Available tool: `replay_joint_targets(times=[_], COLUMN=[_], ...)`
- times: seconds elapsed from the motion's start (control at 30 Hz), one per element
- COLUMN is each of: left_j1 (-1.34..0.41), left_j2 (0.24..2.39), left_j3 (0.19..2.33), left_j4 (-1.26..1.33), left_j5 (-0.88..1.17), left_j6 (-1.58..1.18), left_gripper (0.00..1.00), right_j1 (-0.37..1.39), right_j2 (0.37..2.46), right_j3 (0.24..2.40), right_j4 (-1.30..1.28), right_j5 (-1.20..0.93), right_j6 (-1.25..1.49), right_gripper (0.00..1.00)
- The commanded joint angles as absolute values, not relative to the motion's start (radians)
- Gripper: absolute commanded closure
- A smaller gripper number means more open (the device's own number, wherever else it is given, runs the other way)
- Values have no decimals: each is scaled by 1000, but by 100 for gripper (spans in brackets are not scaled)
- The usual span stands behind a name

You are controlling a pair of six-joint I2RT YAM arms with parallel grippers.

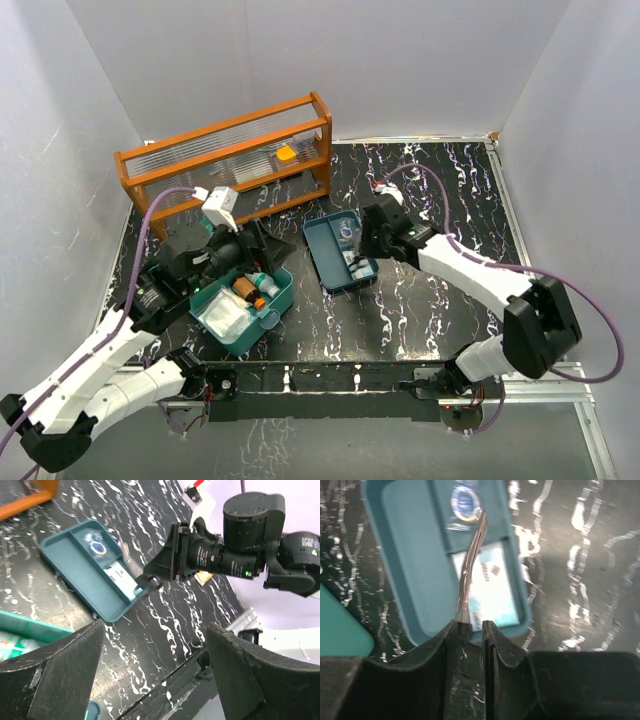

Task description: Organize the medicine kit

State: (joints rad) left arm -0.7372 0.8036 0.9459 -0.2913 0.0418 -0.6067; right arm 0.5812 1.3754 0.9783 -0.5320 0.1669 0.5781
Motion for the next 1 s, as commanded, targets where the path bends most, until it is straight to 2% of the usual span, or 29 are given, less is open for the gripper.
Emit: replay_joint_targets(times=[0.0,0.3,0.47,0.77,0.97], left_j1=[-742,-742,-742,-742,-742], left_j2=[716,622,623,641,646], left_j3=[960,963,968,973,1000], left_j4=[-373,-439,-457,-449,-521], left_j5=[-165,-288,-290,-282,-313], left_j6=[-622,-650,-655,-653,-635], left_gripper=[18,16,16,16,15], right_j1=[666,708,709,716,717], right_j2=[1469,1665,1650,1683,1712], right_j3=[1078,1185,1173,1183,1217], right_j4=[-415,-408,-382,-381,-441], right_j5=[181,226,199,126,233], right_j6=[565,536,541,553,538], right_gripper=[83,84,83,74,72])
